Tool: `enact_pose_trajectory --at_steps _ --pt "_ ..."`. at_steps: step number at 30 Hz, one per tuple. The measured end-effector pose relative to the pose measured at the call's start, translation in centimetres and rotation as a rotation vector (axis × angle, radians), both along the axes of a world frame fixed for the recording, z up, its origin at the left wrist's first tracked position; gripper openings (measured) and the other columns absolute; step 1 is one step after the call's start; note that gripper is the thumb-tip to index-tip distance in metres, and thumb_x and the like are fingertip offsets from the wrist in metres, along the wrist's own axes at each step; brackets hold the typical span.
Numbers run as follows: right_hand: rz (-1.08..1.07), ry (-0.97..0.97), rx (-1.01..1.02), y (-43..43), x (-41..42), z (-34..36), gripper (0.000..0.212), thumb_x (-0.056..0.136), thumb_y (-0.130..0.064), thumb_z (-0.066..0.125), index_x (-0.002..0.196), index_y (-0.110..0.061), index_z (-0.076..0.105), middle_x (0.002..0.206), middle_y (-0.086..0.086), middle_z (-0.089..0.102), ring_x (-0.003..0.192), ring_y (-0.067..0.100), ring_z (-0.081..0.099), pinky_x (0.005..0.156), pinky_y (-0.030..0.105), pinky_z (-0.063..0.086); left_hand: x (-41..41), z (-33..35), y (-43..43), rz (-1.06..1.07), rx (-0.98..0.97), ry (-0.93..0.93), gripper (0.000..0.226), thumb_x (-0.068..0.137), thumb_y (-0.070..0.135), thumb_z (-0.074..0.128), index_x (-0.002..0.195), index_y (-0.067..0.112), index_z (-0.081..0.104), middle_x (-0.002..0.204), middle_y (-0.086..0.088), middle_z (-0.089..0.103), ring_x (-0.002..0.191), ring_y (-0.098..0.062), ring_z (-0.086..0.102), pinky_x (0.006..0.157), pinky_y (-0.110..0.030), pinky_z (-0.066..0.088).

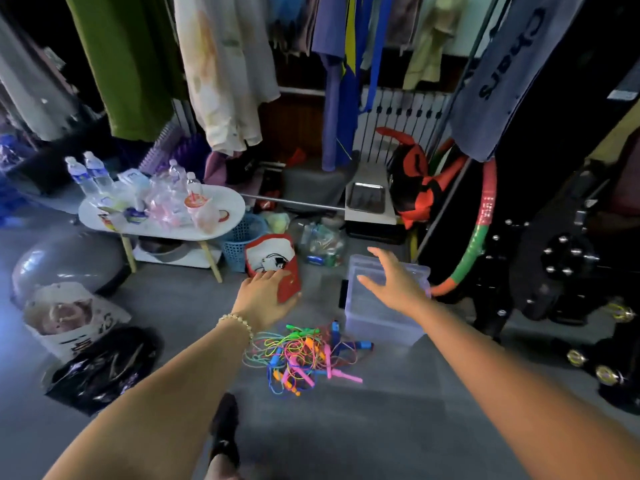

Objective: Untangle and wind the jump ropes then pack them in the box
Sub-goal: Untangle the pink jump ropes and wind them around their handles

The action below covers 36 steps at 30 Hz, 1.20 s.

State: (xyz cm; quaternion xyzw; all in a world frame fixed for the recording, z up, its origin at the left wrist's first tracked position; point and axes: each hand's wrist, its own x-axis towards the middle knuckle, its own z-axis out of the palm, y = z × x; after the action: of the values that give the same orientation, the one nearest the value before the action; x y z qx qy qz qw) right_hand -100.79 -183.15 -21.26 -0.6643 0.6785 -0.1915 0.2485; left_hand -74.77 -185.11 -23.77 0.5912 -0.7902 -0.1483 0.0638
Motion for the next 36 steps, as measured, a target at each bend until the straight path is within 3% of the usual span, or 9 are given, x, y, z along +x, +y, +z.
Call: enact_pose_trajectory --at_steps 7,11,15,20,25,29,32,34,36 --pt "-0.122 -0.031 0.134 -13.6 1.8 -14.0 0.064 0.092 -0.038 0.056 0.145 -0.018 0.026 0.152 0.004 0.029 0.136 0.022 0.034 0.106 0.036 0.033 1.6 -11.5 -17.0 -0.113 0.165 -0.05 0.062 0.09 0.052 0.048 0.143 0.022 0.036 0.146 -0.001 0.041 0.134 -0.024 0.038 0.106 -0.035 0.031" --pt "-0.211 -0.119 0.182 -18.6 2.9 -22.3 0.06 0.089 -0.039 0.06 0.139 -0.017 0.037 0.145 0.005 0.039 0.129 0.024 0.043 0.104 0.036 0.038 1.2 -18.9 -23.3 -0.152 0.247 -0.046 0.058 0.092 0.049 0.049 0.142 0.022 0.038 0.147 0.0 0.041 0.133 -0.023 0.04 0.104 -0.034 0.036" --pt "-0.271 -0.214 0.29 -21.8 2.0 -36.3 0.057 0.086 -0.032 0.066 0.135 -0.013 0.044 0.136 0.006 0.047 0.119 0.023 0.051 0.098 0.031 0.04 -0.7 -31.6 -28.5 -0.136 0.351 -0.028 0.052 0.094 0.042 0.048 0.141 0.021 0.039 0.143 0.001 0.044 0.128 -0.022 0.045 0.101 -0.033 0.039" --pt "-0.429 -0.362 0.406 -22.0 -1.2 -55.0 0.036 0.085 -0.026 0.068 0.116 -0.011 0.057 0.112 0.004 0.061 0.101 0.02 0.059 0.091 0.035 0.048 -4.3 -49.2 -29.8 -0.09 0.49 0.058 0.053 0.096 0.042 0.046 0.144 0.021 0.036 0.147 -0.001 0.041 0.128 -0.024 0.046 0.102 -0.033 0.039" --pt "-0.528 -0.475 0.505 -20.7 -2.8 -71.3 0.025 0.082 -0.025 0.07 0.103 -0.018 0.058 0.113 0.006 0.064 0.101 0.02 0.061 0.095 0.035 0.048 -7.8 -64.6 -27.7 -0.11 0.576 0.103 0.048 0.096 0.044 0.046 0.138 0.021 0.043 0.135 -0.004 0.055 0.116 -0.024 0.056 0.092 -0.029 0.044" --pt "-0.545 -0.48 0.589 -20.4 -2.2 -78.3 0.028 0.087 -0.031 0.065 0.109 -0.014 0.061 0.1 -0.006 0.063 0.089 0.013 0.063 0.071 0.012 0.048 -9.9 -72.2 -26.9 -0.167 0.59 0.092 0.05 0.097 0.049 0.038 0.143 0.031 0.036 0.142 0.0 0.048 0.124 -0.021 0.051 0.097 -0.029 0.043" --pt "-0.599 -0.543 0.661 -20.8 -0.9 -81.1 0.019 0.092 -0.033 0.057 0.091 -0.015 0.06 0.081 -0.005 0.065 0.076 0.011 0.062 0.07 0.019 0.049 -10.7 -76.3 -27.0 -0.161 0.607 0.116 0.046 0.098 0.048 0.034 0.143 0.036 0.035 0.143 0.001 0.046 0.126 -0.019 0.048 0.101 -0.03 0.041" --pt "-0.61 -0.604 0.692 -21.0 0.1 -82.3 0.027 0.095 -0.034 0.051 0.076 -0.017 0.058 0.066 -0.005 0.059 0.06 0.007 0.056 0.063 0.023 0.047 -11.1 -77.8 -26.9 -0.143 0.621 0.109 0.046 0.099 0.049 0.029 0.142 0.036 0.038 0.143 0.003 0.046 0.128 -0.018 0.043 0.105 -0.031 0.038" --pt "-0.58 -0.577 0.691 -21.1 1.2 -83.4 0.032 0.097 -0.038 0.046 0.07 -0.022 0.052 0.061 -0.008 0.051 0.053 0.003 0.048 0.057 0.018 0.04 -11.2 -78.6 -26.8 -0.102 0.625 0.092 0.046 0.099 0.049 0.025 0.138 0.032 0.044 0.14 0.004 0.046 0.128 -0.017 0.039 0.106 -0.03 0.035"
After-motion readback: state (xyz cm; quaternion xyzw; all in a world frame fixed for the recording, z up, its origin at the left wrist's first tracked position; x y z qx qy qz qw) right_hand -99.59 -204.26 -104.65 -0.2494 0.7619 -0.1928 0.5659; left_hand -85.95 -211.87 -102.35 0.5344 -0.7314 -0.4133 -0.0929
